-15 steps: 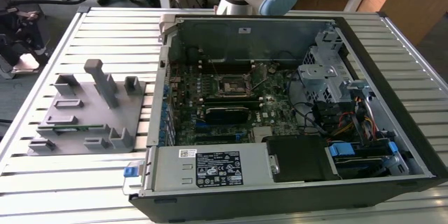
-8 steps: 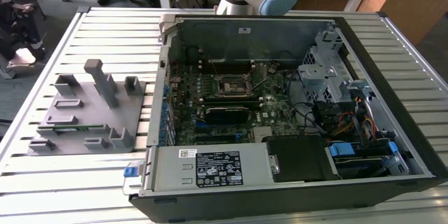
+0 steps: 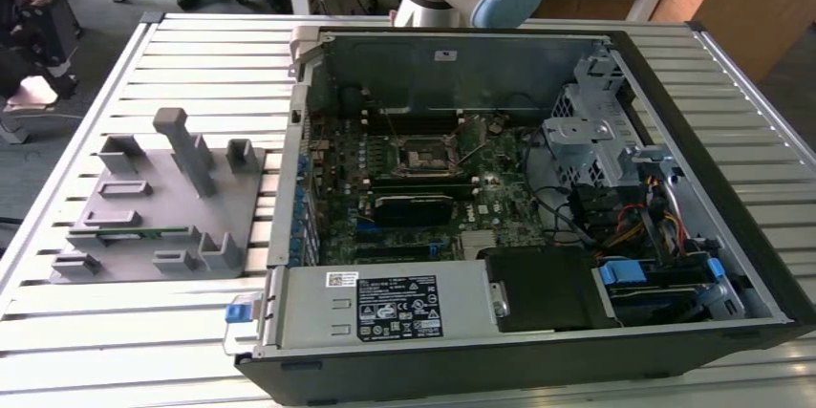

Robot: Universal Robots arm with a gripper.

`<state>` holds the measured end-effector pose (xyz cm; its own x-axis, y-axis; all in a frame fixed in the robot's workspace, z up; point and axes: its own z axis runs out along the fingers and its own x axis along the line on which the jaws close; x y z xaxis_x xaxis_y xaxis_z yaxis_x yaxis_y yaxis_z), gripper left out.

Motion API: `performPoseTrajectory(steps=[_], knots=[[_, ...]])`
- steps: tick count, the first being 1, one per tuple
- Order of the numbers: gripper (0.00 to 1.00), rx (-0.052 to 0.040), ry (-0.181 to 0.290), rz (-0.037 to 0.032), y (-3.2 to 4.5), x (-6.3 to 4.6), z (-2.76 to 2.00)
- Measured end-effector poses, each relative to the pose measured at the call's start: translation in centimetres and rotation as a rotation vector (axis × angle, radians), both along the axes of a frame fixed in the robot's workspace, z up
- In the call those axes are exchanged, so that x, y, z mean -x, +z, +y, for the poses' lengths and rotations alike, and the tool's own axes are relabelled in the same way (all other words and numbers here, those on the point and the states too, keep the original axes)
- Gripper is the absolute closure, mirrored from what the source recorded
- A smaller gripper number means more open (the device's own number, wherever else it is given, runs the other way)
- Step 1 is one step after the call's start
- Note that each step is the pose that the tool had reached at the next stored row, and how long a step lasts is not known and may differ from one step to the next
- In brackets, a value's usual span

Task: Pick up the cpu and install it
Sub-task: 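Pick up the cpu and move it towards the insertion slot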

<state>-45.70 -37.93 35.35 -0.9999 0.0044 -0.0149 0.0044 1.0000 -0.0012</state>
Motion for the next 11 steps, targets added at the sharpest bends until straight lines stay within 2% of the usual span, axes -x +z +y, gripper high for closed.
performPoseTrajectory(steps=[11], knots=[[0.46,0.0,0.0,0.0,1.78,0.0,0.21]])
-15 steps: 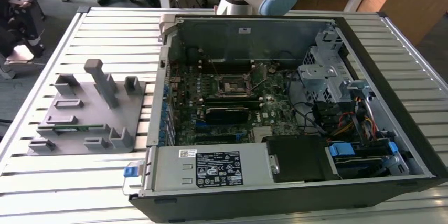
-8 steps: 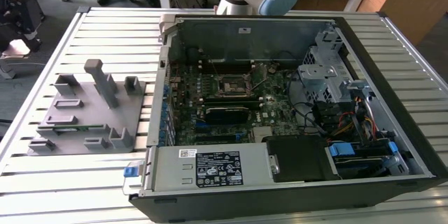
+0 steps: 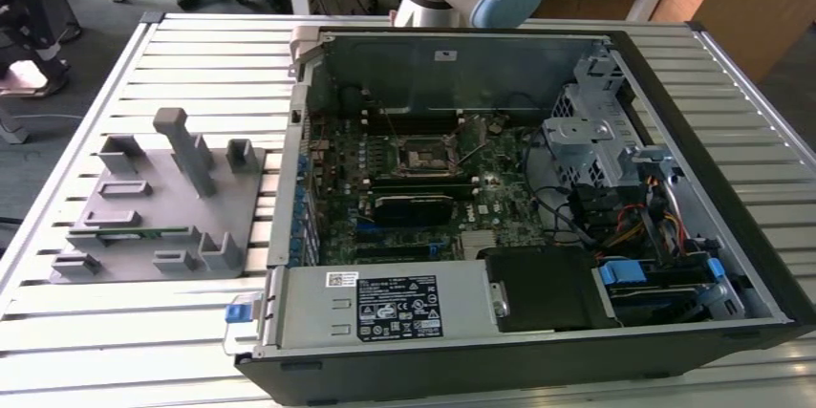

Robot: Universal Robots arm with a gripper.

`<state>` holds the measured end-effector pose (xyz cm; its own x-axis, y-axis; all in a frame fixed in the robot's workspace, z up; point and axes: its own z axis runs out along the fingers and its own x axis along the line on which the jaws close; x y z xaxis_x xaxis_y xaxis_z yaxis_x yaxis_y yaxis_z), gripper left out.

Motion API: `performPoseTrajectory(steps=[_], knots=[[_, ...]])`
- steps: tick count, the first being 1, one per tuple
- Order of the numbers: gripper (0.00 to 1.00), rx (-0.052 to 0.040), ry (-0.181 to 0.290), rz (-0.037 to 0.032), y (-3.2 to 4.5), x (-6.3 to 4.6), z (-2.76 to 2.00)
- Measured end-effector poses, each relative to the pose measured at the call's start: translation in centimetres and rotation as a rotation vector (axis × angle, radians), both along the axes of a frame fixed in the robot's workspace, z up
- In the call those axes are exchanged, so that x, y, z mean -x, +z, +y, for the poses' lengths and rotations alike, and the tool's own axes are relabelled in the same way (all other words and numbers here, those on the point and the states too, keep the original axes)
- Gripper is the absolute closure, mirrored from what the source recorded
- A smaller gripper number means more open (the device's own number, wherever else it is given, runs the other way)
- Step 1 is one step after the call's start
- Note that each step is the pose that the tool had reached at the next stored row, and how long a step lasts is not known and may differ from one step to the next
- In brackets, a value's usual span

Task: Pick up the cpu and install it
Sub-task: 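Pick up the cpu and move it towards the insertion slot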

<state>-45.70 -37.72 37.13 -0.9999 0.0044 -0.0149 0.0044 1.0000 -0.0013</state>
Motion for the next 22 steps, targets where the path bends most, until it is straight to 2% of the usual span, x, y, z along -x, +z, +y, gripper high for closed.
performPoseTrajectory(steps=[5,15,22], knots=[[0.46,0.0,0.0,-0.0002,0.63,0.0,0.07],[0.46,0.0,0.0,0.0,0.65,-0.6,0.08],[0.46,0.0,0.0,-0.0001,0.65,-1.5,0.08]])
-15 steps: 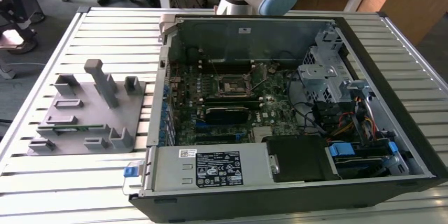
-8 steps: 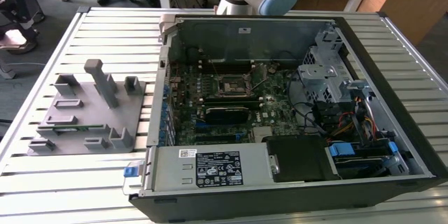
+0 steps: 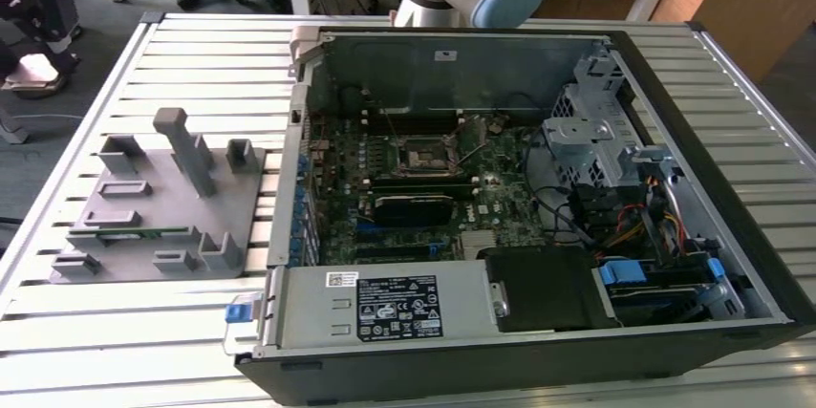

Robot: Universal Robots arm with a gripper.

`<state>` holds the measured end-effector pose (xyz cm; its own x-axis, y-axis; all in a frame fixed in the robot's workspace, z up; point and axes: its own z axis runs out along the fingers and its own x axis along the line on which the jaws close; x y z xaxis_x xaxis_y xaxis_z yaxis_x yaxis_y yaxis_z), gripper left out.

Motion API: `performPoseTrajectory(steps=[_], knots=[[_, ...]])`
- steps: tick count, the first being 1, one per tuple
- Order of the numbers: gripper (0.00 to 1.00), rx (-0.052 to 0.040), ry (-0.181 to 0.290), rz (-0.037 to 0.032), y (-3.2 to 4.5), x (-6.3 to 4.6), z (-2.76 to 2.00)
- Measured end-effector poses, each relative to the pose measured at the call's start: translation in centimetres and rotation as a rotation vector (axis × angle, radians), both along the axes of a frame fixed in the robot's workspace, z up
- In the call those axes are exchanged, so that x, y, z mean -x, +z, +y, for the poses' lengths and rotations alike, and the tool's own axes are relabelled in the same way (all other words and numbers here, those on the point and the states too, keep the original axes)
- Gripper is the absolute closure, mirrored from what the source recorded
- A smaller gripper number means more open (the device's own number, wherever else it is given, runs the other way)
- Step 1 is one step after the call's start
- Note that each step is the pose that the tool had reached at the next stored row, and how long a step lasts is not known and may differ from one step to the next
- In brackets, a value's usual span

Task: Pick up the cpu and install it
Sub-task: 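Pick up the cpu and move it towards the insertion slot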

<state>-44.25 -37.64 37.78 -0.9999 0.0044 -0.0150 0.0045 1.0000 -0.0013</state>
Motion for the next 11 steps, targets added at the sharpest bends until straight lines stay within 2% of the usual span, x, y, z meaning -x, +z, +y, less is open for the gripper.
performPoseTrajectory(steps=[11], knots=[[0.46,0.0,0.0,0.0004,0.0,-2.1,0.0]])
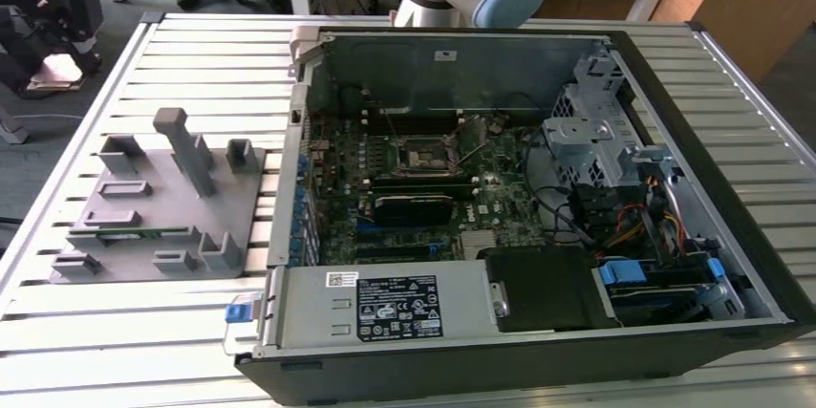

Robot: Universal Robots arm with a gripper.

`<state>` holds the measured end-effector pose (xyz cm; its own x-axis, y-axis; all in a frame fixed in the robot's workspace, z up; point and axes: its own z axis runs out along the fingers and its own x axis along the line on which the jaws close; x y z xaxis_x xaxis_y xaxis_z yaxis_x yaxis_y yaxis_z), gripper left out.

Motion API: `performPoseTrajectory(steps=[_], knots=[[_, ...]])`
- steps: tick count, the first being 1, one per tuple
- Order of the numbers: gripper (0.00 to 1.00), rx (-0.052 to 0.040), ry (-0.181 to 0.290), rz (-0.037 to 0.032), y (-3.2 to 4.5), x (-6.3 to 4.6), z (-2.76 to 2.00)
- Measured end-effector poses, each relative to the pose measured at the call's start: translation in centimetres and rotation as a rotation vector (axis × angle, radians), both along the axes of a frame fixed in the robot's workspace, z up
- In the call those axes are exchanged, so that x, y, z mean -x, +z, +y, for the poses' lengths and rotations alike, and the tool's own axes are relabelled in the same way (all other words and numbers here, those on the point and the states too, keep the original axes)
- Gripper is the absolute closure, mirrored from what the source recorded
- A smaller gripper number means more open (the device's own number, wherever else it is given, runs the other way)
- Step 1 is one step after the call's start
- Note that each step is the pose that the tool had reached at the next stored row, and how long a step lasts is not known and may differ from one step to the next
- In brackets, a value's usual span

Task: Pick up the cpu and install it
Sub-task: 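Pick up the cpu and move it towards the insertion slot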

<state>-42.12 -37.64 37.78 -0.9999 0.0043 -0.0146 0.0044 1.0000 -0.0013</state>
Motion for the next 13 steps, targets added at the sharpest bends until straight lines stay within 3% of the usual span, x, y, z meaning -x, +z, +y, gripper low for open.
performPoseTrajectory(steps=[6,13], knots=[[0.46,0.0,0.0,0.0,0.0,-0.8,0.0],[0.46,-0.0001,0.0,0.0018,0.0,-2.6,0.0]])
